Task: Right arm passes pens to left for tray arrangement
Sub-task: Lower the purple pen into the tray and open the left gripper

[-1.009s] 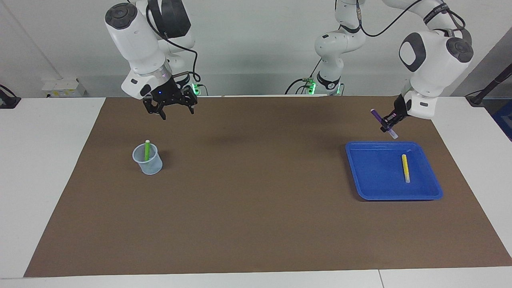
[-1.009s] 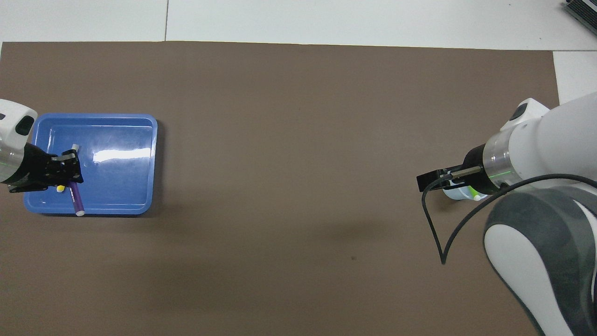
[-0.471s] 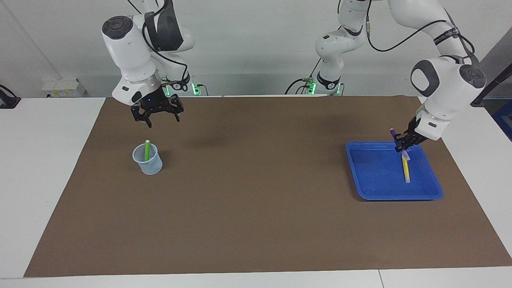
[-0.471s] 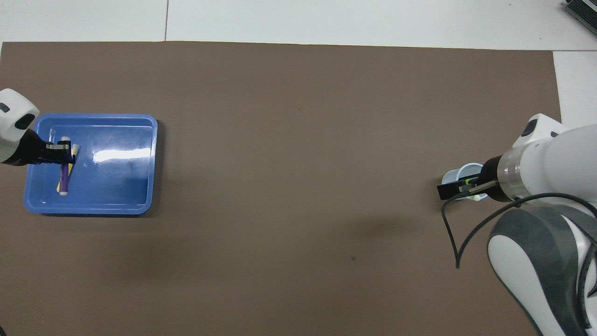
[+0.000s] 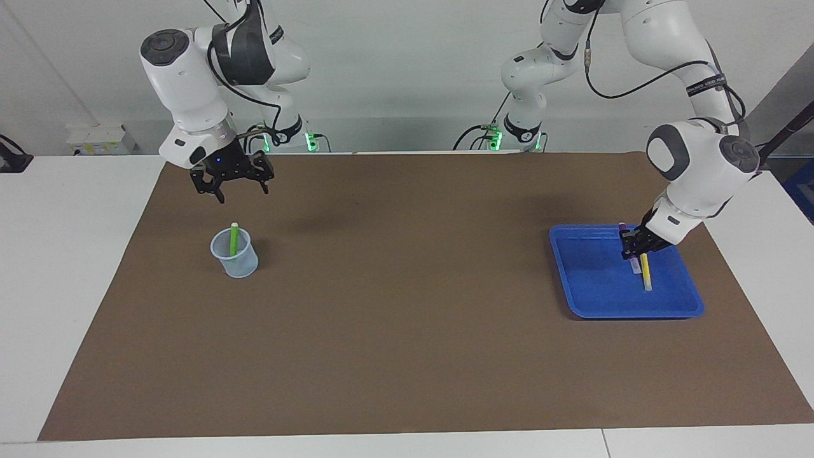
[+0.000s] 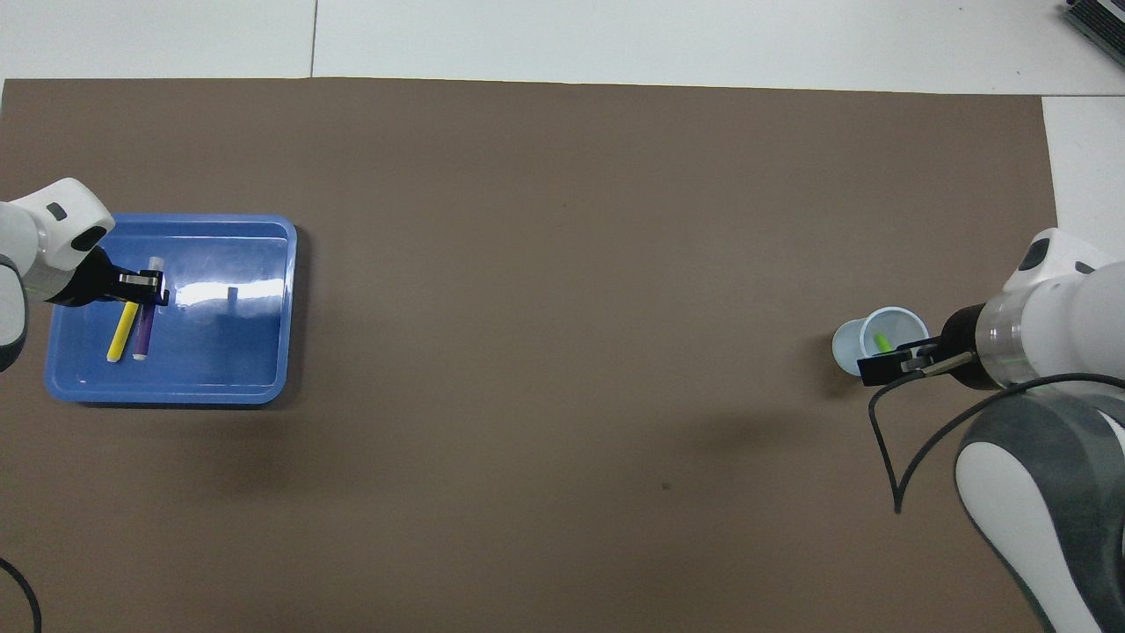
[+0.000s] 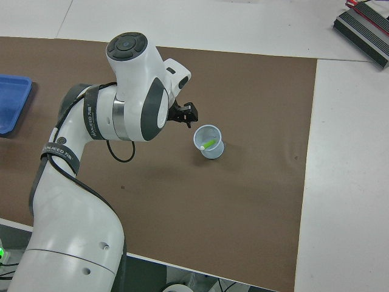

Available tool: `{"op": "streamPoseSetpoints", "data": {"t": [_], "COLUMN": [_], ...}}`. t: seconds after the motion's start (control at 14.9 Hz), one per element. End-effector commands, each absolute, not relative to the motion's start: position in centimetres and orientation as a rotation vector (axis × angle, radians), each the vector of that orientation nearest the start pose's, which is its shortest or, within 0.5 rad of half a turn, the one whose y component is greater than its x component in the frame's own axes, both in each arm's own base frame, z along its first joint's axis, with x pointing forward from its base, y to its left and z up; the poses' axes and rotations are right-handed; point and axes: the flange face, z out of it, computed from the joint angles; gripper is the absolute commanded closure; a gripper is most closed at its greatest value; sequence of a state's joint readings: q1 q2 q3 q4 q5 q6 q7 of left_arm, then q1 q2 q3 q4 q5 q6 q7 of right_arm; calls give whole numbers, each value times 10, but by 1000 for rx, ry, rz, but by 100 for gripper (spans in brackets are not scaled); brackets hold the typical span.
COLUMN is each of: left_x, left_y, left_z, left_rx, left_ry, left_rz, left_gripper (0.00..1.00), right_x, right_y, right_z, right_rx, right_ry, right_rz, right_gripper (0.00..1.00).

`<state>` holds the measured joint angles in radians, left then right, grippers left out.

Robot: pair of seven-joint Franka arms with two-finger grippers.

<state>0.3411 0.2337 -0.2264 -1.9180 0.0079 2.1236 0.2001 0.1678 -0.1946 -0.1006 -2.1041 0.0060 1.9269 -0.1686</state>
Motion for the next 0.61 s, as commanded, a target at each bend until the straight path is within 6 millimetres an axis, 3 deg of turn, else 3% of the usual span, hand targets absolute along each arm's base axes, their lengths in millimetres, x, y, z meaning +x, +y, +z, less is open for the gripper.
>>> {"op": "streamPoseSetpoints", "data": {"t": [0.0, 0.27, 0.54], "left_x": [602, 603, 591], "left_y": [75, 83, 86], "left_z": [341, 326, 308], "left_rx": [-3179, -3174, -3179], "left_ry": [182, 259, 248], "left_rz": [13, 10, 41], "left_gripper": [100, 100, 100], "right_x": [488, 489, 488], "right_y": [27, 19, 9], "right_z": [502, 502, 500], "right_rx": [-3125, -3127, -3129], "right_ry": [-422, -424, -407], "right_rz": [-56, -55, -48], "right_gripper": [0, 0, 0]}}
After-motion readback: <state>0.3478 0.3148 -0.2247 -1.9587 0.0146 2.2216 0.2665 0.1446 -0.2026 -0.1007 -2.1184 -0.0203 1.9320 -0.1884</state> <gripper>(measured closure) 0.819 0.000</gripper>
